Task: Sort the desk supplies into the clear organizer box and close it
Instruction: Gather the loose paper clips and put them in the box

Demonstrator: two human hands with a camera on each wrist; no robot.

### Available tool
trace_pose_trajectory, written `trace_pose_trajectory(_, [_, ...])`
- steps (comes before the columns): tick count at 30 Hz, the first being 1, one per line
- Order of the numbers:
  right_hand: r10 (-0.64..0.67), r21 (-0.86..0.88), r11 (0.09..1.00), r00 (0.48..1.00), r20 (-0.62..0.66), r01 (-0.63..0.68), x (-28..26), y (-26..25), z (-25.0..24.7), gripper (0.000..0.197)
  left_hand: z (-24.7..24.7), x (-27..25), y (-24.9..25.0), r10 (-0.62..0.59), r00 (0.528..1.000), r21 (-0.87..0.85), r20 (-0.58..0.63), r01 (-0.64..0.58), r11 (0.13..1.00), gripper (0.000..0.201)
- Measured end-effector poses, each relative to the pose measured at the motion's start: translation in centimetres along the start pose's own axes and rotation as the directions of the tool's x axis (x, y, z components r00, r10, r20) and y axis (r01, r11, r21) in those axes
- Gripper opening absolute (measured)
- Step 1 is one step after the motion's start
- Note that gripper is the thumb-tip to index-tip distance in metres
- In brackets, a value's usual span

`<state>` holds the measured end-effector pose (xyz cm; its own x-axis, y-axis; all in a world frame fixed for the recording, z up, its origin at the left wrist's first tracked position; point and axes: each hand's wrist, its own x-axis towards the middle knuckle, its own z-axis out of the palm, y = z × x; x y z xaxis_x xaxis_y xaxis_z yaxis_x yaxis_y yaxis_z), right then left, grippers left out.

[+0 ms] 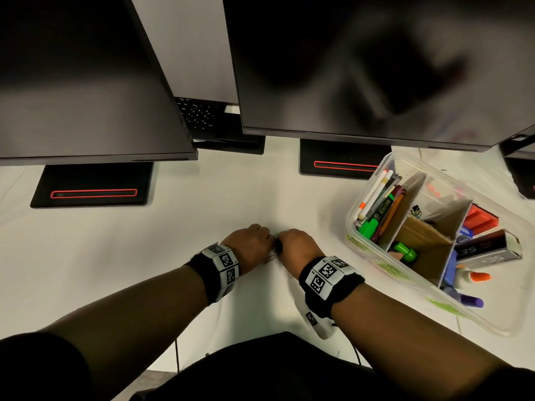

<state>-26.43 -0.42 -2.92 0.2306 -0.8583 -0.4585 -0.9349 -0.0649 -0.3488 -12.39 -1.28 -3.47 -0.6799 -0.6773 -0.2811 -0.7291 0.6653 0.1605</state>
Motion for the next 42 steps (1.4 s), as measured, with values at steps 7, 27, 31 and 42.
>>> trace_pose_trajectory(7, [0.106,0.065,0.993,0.994,-0.039,-0.103,-1.5,-0.3,-0.8,0.024,-1.4,0.4,-0.1,-0.121,0.977,0.012,0.174,0.121,0.993,0.031])
trace_pose_trajectory(27, [0.496,0.555,0.807,0.742,-0.451,-0.202,-9.5,3.8,-15.0,0.009,-12.1,3.6,4.2,-0.222,0.956,-0.514,-0.191,0.096,0.852,0.02])
trace_pose_trajectory(31, [0.577,0.57,0.762,0.72,-0.385,-0.307,-10.3,8.9,-18.0,0.017,-16.0,6.9,8.1,-0.221,0.927,-0.602,-0.302,-0.006,0.799,0.021])
trace_pose_trajectory(42, [0.516,0.122,0.857,0.834,-0.197,-0.501,-7.7,16.3,-19.1,0.024,-16.7,15.6,16.1,-0.197,0.937,-0.558,-0.287,0.004,0.83,0.022])
